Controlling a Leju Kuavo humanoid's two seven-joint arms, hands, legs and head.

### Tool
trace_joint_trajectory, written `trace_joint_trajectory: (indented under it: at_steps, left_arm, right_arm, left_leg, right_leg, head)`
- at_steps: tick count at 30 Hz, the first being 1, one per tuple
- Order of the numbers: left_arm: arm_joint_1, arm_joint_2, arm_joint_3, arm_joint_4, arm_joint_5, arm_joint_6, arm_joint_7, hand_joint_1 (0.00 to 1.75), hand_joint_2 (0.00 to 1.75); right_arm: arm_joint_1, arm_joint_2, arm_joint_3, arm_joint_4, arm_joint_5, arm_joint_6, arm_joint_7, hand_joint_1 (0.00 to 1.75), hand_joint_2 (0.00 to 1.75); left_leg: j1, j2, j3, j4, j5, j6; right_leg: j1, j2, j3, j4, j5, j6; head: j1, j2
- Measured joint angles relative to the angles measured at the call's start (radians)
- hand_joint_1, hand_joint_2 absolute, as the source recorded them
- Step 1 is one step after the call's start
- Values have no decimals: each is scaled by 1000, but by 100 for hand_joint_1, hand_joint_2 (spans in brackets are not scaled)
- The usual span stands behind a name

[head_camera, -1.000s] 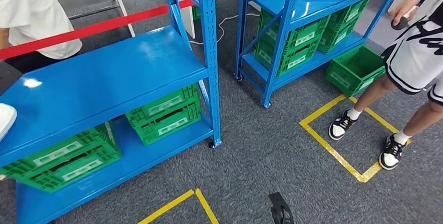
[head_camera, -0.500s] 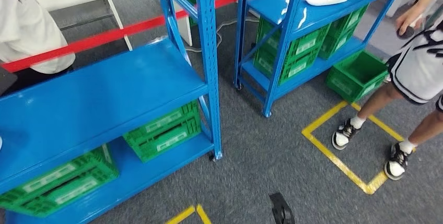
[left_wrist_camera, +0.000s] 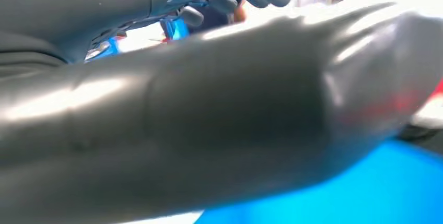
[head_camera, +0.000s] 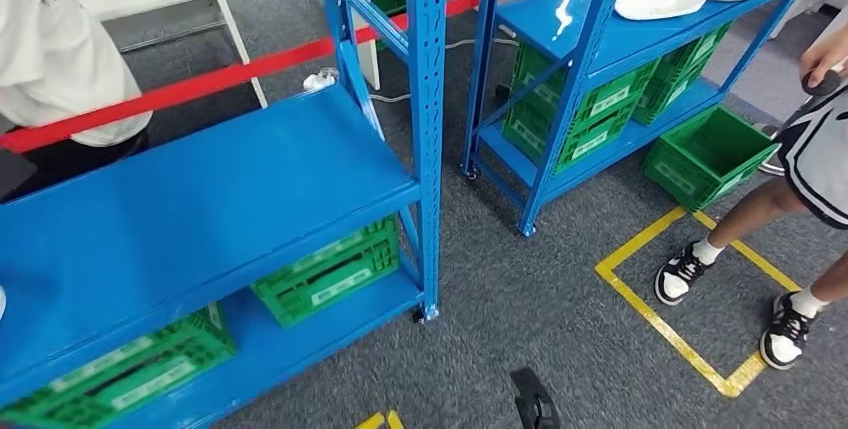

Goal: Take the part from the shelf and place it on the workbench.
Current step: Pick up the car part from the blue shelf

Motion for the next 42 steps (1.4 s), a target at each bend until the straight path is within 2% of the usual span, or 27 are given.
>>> trace_joint_trajectory:
  at_steps: [4,6,9,11,14,16,27,35,42]
  left_arm:
    - [37,54,8,8,76,-36,-13,0,175]
    - [56,68,22,8,119,-53,-45,0,175]
    - [72,78,46,7,164,-63,-96,0,175]
    - [78,81,57,6,175,-62,-112,0,175]
    - [83,81,66,3,186,-59,-127,0,175]
    - [84,80,71,2,190,-57,-132,0,175]
    - [87,70,74,-2,181,-60,-138,0,175]
    - [86,76,67,-1,141,-182,-96,0,175]
    - [86,92,46,5,125,-249,-48,0,175]
  right_arm:
    - [-1,3,0,0,-1,-3,4,0,0]
    - [-2,3,0,0,-3,-5,6,0,0]
    - [-3,3,0,0,-6,-5,6,0,0]
    - [-3,2,0,0,-7,-5,2,0,0]
    - [-3,2,-1,0,-9,-3,-2,0,0]
    - [-3,1,-1,0,-11,-1,-4,0,0]
    - [-3,0,-9,0,-13,0,0,0,0]
    - [-3,0,-14,0,-5,0,0,0,0]
    - [-3,0,-16,0,1,0,0,0,0]
  left_leg:
    - [-1,5,13,-11,-2,9]
    - [-1,7,23,-19,-4,11]
    - [-1,8,33,-33,-14,14]
    - [0,8,35,-37,-15,7]
    - [2,8,35,-38,-15,-10]
    - [3,8,36,-38,-14,-15]
    - [1,8,40,-35,-14,-15]
    - [1,8,40,-35,-15,-14]
    - [0,8,40,-35,-16,-13]
  right_leg:
    - [0,9,9,-1,0,-15]
    - [1,12,13,-2,-7,-21]
    - [3,11,16,-2,-13,-24]
    - [5,11,18,-1,-14,-25]
    - [6,10,19,-1,-15,-25]
    - [6,9,20,-1,-14,-25]
    - [4,9,29,-6,-11,-21]
    - [4,9,30,-8,-11,-20]
    - [4,9,30,-8,-11,-19]
  head:
    - [0,0]
    - [0,0]
    - [0,0]
    - [0,0]
    - [0,0]
    - [1,0]
    - [1,0]
    - [1,0]
    - [0,0]
